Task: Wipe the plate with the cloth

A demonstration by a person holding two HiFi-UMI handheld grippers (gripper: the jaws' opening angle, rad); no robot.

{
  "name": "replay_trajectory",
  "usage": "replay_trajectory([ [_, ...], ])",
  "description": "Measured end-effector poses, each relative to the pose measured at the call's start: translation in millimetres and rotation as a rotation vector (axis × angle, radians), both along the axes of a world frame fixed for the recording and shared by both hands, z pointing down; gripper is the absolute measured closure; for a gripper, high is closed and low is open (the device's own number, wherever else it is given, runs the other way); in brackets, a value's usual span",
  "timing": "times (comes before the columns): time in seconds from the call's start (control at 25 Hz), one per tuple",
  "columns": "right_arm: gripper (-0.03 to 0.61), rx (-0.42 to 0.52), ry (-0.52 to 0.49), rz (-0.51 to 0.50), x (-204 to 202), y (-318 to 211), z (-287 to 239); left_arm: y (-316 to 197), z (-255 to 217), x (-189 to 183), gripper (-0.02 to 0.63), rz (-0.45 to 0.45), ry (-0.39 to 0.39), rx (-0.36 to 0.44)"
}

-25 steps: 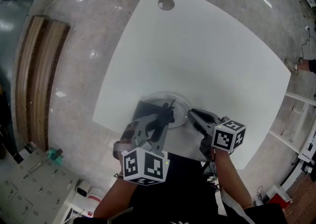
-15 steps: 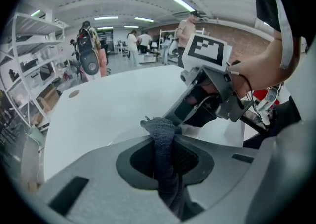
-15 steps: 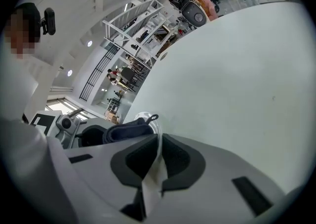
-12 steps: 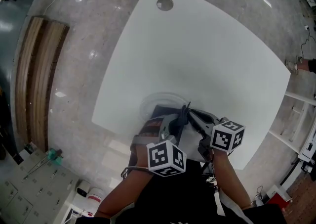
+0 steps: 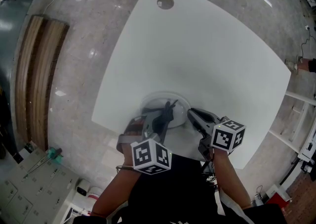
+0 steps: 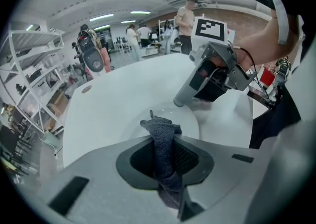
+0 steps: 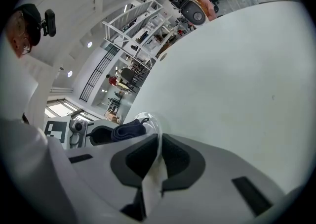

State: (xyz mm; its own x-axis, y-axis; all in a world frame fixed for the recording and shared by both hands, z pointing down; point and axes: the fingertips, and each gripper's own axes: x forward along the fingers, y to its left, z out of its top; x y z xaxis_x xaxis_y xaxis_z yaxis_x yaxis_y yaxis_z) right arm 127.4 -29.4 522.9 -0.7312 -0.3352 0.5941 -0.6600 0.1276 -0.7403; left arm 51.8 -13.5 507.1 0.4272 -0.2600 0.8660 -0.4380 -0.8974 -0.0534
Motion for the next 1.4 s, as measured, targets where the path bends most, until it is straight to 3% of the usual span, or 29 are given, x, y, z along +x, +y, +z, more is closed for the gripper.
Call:
replay_trajectory([
  [0.68, 0.554, 0.004, 0.006, 0.008, 0.0, 0.6, 0.0, -35.4, -17.7, -100.9, 0.563, -0.15, -0.138, 0.083],
  [0.8, 0.554, 0.004, 0.006, 0.009, -0.4, 0.6, 0.9, -45.3, -30.7, -107.0, 0.563, -0.187, -0.127, 0.101],
  [0.96, 0.554, 0.005, 0.006, 0.011, -0.1, 0.4, 1.3, -51.0, -69.1, -58.8, 0.563, -0.161, -0.001, 0.137],
  [1.12, 0.554, 0.006, 0.006, 0.012, 0.0, 0.7, 0.8, -33.7, -84.5, 20.2, 0.563, -0.036, 0.125, 0.11],
  [1.24, 0.554, 0.009, 0.007, 0.011, 0.2, 1.0, 0.6, -18.8, -56.9, 53.0, 0.563, 0.06, 0.097, 0.077],
  [1.4, 0.554, 0.012, 0.012, 0.011, -0.1, 1.1, 0.1, -14.2, -15.5, 54.6, 0.563, 0.098, 0.039, 0.034],
])
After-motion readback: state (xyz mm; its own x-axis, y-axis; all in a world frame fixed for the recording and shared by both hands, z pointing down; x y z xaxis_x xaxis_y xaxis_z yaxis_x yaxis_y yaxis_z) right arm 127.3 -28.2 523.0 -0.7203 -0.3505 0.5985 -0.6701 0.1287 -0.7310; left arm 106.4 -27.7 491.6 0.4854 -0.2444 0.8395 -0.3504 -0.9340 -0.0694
